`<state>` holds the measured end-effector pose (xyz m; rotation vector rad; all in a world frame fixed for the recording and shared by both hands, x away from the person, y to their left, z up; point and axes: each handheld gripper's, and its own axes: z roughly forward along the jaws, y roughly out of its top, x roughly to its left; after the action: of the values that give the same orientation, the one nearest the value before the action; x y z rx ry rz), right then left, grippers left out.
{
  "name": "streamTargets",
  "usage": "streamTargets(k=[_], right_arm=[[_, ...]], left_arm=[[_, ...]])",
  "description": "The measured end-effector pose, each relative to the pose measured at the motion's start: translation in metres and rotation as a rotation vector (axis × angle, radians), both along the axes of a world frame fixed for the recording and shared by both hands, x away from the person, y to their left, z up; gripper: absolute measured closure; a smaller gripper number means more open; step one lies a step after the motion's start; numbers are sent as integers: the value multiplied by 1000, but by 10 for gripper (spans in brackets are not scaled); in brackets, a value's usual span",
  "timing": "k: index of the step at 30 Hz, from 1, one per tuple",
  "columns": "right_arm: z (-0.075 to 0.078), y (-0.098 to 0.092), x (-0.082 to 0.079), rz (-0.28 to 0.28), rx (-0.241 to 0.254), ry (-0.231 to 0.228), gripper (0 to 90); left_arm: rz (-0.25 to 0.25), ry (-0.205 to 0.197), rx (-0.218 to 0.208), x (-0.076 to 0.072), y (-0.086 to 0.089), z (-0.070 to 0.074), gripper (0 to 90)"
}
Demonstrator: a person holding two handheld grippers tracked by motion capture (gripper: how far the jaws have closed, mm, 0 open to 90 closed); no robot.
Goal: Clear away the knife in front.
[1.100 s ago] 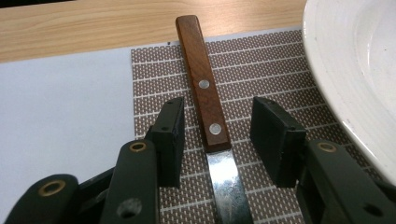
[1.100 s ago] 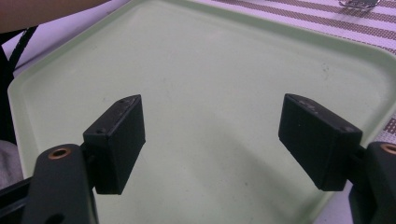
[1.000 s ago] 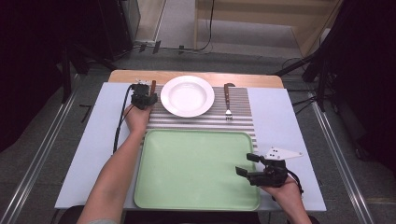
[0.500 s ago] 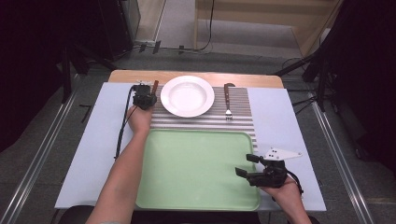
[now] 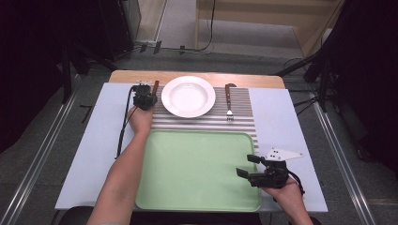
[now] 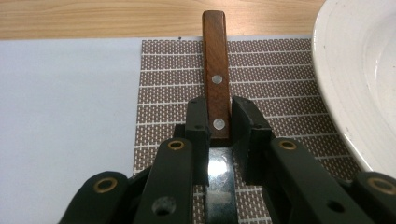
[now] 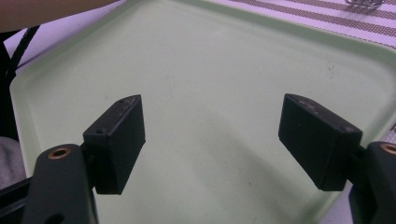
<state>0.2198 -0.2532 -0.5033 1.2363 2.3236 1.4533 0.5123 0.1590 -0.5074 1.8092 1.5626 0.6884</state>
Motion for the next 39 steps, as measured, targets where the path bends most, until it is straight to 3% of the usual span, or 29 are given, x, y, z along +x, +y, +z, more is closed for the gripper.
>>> streamTargets(k=[4,11,21,24,27,39], right_arm=[[0,0,0,5,-5,-4,220],[0,0,0,7,-4,-3,220],[0,-1,0,4,-3,-3,220],[0,-1,0,2,-4,0,220],[0,-1,0,3,-5,-1,220],[-1,-1,0,-2,-10,-5,220]], left_arm=[[-8,22,-43,4,5,3,775],[-26,46,-60,7,4,7,775],[-50,75,-125,10,9,25,775],[-76,82,-170,9,12,32,775],[-102,92,-187,8,12,37,775],[-243,90,-222,-3,5,63,775]])
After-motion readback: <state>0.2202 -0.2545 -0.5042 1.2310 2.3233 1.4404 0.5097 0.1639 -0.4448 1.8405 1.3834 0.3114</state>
